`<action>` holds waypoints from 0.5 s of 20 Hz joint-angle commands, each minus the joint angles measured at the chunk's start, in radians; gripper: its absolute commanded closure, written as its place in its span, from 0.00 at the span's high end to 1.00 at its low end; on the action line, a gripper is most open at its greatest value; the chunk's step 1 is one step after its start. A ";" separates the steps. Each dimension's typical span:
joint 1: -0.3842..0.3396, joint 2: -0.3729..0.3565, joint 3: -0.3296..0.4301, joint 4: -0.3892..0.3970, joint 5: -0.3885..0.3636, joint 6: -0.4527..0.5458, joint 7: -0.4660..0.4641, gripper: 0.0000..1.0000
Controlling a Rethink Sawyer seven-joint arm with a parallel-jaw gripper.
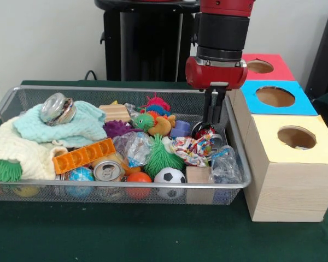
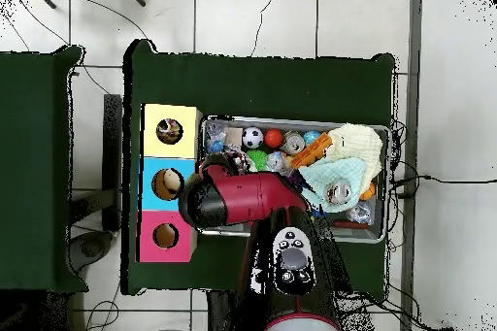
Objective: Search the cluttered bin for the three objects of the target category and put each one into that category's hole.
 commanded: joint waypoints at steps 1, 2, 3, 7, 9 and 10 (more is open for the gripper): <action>0.109 0.042 -0.144 -0.032 0.181 0.192 0.375 1.00; 0.058 0.031 -0.083 -0.006 0.177 0.192 0.314 1.00; 0.007 0.021 -0.022 0.019 0.174 0.191 0.254 1.00; -0.066 0.007 0.069 0.058 0.191 0.197 0.131 0.00; -0.064 0.010 0.067 0.059 0.195 0.190 0.131 0.00; -0.062 0.011 0.065 0.059 0.197 0.187 0.132 0.00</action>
